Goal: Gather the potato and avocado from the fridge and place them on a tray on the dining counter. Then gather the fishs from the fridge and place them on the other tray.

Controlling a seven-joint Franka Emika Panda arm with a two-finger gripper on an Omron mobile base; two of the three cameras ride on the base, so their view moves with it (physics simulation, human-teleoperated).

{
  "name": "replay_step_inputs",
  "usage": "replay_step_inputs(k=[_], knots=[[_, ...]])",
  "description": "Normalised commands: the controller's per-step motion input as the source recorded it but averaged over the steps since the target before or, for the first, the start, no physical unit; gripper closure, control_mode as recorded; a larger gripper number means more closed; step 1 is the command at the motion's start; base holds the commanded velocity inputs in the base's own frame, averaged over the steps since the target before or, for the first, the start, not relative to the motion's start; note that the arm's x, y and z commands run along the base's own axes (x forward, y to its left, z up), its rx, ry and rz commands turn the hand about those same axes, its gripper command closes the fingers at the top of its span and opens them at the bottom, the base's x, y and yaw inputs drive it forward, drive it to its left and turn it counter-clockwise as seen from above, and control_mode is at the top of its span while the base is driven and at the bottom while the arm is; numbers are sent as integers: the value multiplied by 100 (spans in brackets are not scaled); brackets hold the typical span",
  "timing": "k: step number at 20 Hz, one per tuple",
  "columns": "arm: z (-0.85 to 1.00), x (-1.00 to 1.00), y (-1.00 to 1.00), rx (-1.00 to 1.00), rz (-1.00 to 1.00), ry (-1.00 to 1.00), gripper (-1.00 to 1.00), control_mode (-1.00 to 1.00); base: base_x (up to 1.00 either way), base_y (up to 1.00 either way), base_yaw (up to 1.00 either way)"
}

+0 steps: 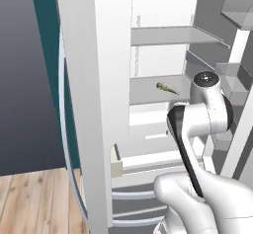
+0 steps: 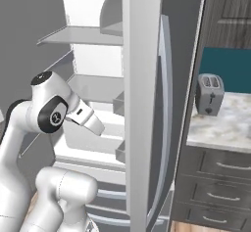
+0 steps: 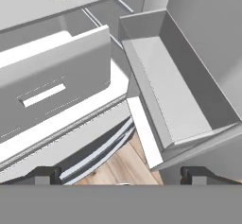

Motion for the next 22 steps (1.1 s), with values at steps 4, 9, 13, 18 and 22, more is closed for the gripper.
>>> replay_step_inputs(k=[4,9,13,18,22], knots=[[0,0,0,0,0,0,-100,100,23,24,-6],[1,2,23,-6,5,-7,-100,-100,2,7,0],[12,13,30,-9,10,-15,-100,-100,0,0,0],[19,29,14,-7,10,-12,-100,-100,0,0,0],[23,38,0,-4,13,-2,-100,-100,0,0,0]])
